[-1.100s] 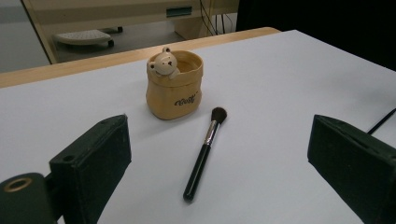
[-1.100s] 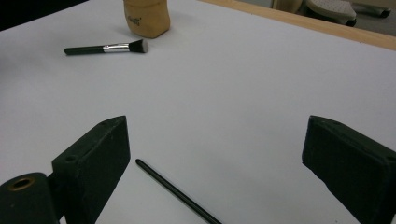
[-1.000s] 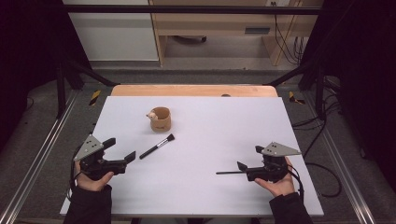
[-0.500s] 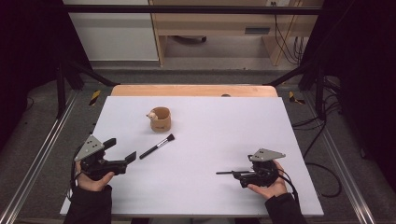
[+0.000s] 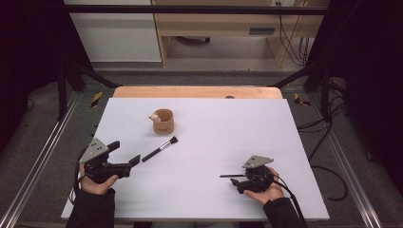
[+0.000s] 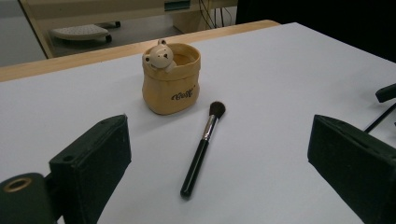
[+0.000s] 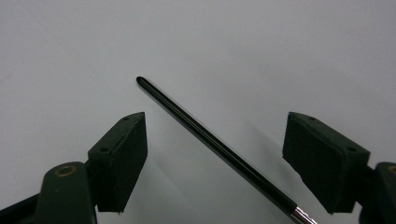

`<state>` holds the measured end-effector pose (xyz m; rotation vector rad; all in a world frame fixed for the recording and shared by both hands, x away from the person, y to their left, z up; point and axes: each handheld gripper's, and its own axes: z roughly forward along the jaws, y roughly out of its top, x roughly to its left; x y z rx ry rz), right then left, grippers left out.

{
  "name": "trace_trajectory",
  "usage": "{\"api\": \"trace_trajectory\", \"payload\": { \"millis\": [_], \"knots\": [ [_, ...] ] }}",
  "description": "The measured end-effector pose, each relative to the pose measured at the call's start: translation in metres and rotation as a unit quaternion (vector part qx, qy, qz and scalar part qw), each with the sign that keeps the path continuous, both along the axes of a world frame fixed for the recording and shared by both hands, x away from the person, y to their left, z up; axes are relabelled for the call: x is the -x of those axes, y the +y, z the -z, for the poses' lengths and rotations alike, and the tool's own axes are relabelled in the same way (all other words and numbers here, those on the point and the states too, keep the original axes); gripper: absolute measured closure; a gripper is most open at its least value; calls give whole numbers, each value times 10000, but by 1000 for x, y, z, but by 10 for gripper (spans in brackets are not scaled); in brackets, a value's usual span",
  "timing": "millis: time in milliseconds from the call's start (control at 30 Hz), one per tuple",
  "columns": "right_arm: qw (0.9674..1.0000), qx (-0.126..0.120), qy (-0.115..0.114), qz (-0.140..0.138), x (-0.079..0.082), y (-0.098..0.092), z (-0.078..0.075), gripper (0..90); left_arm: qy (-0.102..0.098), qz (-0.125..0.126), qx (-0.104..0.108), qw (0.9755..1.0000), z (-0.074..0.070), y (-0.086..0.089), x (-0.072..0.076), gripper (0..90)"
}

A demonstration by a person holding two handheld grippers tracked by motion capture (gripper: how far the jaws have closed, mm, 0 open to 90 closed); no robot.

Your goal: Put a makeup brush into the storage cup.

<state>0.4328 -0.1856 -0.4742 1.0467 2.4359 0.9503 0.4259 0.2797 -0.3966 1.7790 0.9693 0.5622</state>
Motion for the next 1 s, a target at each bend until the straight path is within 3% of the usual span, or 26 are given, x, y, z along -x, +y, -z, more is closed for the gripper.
{"api": "trace_trajectory", "payload": {
  "millis": [100,333,700,1000],
  "knots": [
    [9999,98,104,-46,-1,2,3,290,-10,11,-13,10000,0,-1,0,53],
    [9997,24,206,-91,-3,2,3,359,-14,17,-39,10000,1,-1,1,53],
    [9996,161,223,-98,0,5,-1,590,-19,52,-72,10000,0,-3,1,54],
    [9992,199,341,-80,0,7,-4,713,-16,49,-71,10000,0,-2,1,55]
  ]
}}
